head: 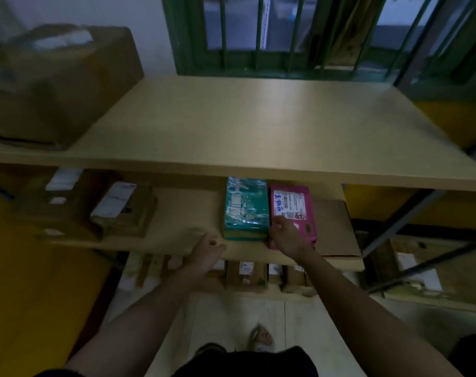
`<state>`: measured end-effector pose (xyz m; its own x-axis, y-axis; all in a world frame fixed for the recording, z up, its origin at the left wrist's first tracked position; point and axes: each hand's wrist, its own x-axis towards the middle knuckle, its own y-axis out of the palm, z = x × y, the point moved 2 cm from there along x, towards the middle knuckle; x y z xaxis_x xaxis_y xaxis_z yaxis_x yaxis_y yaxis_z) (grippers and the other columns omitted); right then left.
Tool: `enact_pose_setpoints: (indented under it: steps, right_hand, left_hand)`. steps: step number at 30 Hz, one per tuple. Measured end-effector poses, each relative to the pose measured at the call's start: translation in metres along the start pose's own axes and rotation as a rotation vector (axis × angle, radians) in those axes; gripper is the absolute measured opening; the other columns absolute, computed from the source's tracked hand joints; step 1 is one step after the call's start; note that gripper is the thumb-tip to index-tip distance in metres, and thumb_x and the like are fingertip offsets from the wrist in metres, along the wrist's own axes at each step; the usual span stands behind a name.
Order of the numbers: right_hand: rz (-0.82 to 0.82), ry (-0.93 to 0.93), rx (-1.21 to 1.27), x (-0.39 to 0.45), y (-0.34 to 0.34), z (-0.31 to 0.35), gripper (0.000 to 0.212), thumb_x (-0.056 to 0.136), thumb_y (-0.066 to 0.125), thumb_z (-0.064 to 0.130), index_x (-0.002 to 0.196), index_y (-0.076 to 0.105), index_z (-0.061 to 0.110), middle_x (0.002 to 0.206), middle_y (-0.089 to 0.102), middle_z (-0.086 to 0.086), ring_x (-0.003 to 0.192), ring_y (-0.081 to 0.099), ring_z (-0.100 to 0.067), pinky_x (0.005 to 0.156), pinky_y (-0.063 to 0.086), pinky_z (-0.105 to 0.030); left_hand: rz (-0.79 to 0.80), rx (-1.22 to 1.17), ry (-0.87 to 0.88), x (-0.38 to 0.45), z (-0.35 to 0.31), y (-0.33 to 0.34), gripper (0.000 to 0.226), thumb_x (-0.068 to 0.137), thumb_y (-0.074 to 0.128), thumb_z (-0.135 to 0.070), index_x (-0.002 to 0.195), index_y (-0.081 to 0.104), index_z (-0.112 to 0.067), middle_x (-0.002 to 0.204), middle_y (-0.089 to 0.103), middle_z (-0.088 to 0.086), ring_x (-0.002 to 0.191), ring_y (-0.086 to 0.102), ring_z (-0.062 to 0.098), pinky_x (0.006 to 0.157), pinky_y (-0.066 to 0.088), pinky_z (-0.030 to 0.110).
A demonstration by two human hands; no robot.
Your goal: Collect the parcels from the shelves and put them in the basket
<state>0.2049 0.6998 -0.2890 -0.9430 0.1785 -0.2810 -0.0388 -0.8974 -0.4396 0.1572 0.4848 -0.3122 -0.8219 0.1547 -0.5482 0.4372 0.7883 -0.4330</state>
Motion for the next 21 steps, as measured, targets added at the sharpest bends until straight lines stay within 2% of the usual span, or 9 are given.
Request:
enact_pose_setpoints:
  steps: [3, 5, 7, 9, 12, 14, 17, 19, 21]
  right_hand:
    - [0.083, -0.018, -0.057, 0.025, 0.001, -0.009, 0.022, 0.103, 0.045, 0.007, 0.120, 0.059, 0.005, 0.111, 0.063, -0.010, 0.079, 0.064, 0.001, 0.060, 0.049, -0.015]
    - [0.110, -0.058, -0.222, 0.036, 0.007, -0.013, 0.034, 0.103, 0.046, 0.010, 0.135, 0.050, 0.004, 0.134, 0.051, -0.011, 0.109, 0.058, -0.016, 0.083, 0.054, -0.028]
    - [0.139, -0.090, -0.435, 0.042, 0.020, -0.016, 0.042, 0.101, 0.049, 0.014, 0.141, 0.045, 0.004, 0.143, 0.044, -0.012, 0.127, 0.047, -0.027, 0.103, 0.046, -0.038]
    - [0.211, -0.083, -0.666, 0.041, 0.036, -0.021, 0.061, 0.099, 0.053, 0.021, 0.153, 0.028, 0.004, 0.160, 0.023, -0.014, 0.146, 0.022, -0.036, 0.118, 0.030, -0.048]
    - [0.312, -0.009, -0.802, 0.028, 0.051, -0.021, 0.075, 0.102, 0.048, 0.024, 0.158, 0.001, 0.005, 0.166, -0.007, -0.011, 0.150, -0.008, -0.043, 0.122, 0.014, -0.056]
    - [0.249, -0.062, -0.802, 0.018, 0.053, -0.015, 0.062, 0.103, 0.046, 0.023, 0.157, 0.019, 0.006, 0.166, 0.009, -0.013, 0.150, 0.006, -0.044, 0.122, 0.020, -0.054]
    - [0.018, -0.092, -0.568, 0.012, 0.056, -0.014, 0.038, 0.100, 0.051, 0.020, 0.137, 0.051, 0.012, 0.142, 0.044, -0.009, 0.127, 0.040, -0.028, 0.109, 0.041, -0.044]
    - [-0.096, 0.025, -0.462, 0.013, 0.063, -0.015, 0.047, 0.095, 0.060, 0.018, 0.140, 0.045, 0.012, 0.138, 0.041, -0.010, 0.125, 0.041, -0.025, 0.109, 0.042, -0.042]
    - [-0.132, 0.149, -0.398, 0.016, 0.076, -0.010, 0.067, 0.092, 0.066, 0.017, 0.149, 0.031, 0.011, 0.142, 0.035, -0.014, 0.132, 0.037, -0.031, 0.113, 0.038, -0.047]
  left_hand:
    - [-0.030, -0.060, -0.036, 0.024, -0.011, 0.012, 0.047, 0.096, 0.063, -0.025, 0.137, 0.044, -0.016, 0.144, 0.046, 0.008, 0.121, 0.054, 0.033, 0.087, 0.048, 0.036]
    - [-0.039, -0.122, -0.064, 0.040, -0.016, 0.017, 0.065, 0.095, 0.064, -0.027, 0.151, 0.032, -0.016, 0.150, 0.041, 0.009, 0.121, 0.053, 0.031, 0.087, 0.047, 0.034]
    - [0.000, -0.194, -0.092, 0.050, -0.020, 0.021, 0.075, 0.096, 0.064, -0.030, 0.157, 0.021, -0.021, 0.154, 0.038, 0.009, 0.127, 0.050, 0.029, 0.100, 0.048, 0.040]
    - [0.059, -0.215, -0.058, 0.058, -0.023, 0.025, 0.065, 0.097, 0.062, -0.030, 0.153, 0.030, -0.025, 0.149, 0.047, 0.007, 0.126, 0.052, 0.028, 0.107, 0.044, 0.050]
    - [0.037, -0.205, 0.000, 0.061, -0.017, 0.026, 0.041, 0.097, 0.060, -0.024, 0.137, 0.048, -0.029, 0.133, 0.059, 0.002, 0.113, 0.058, 0.022, 0.104, 0.047, 0.050]
    - [0.029, -0.207, 0.005, 0.056, -0.003, 0.022, 0.035, 0.099, 0.058, -0.023, 0.133, 0.052, -0.025, 0.128, 0.063, 0.003, 0.107, 0.061, 0.020, 0.097, 0.051, 0.047]
    - [0.081, -0.268, -0.063, 0.041, 0.027, 0.011, 0.043, 0.100, 0.057, -0.027, 0.141, 0.048, -0.015, 0.127, 0.063, 0.009, 0.099, 0.064, 0.017, 0.078, 0.055, 0.033]
    - [0.115, -0.256, -0.104, 0.032, 0.041, 0.006, 0.051, 0.100, 0.057, -0.035, 0.145, 0.044, -0.014, 0.123, 0.060, 0.005, 0.095, 0.061, 0.011, 0.069, 0.050, 0.027]
    - [0.144, -0.242, -0.120, 0.028, 0.051, 0.004, 0.058, 0.099, 0.056, -0.043, 0.149, 0.040, -0.017, 0.124, 0.056, 0.003, 0.100, 0.058, 0.013, 0.077, 0.052, 0.032]
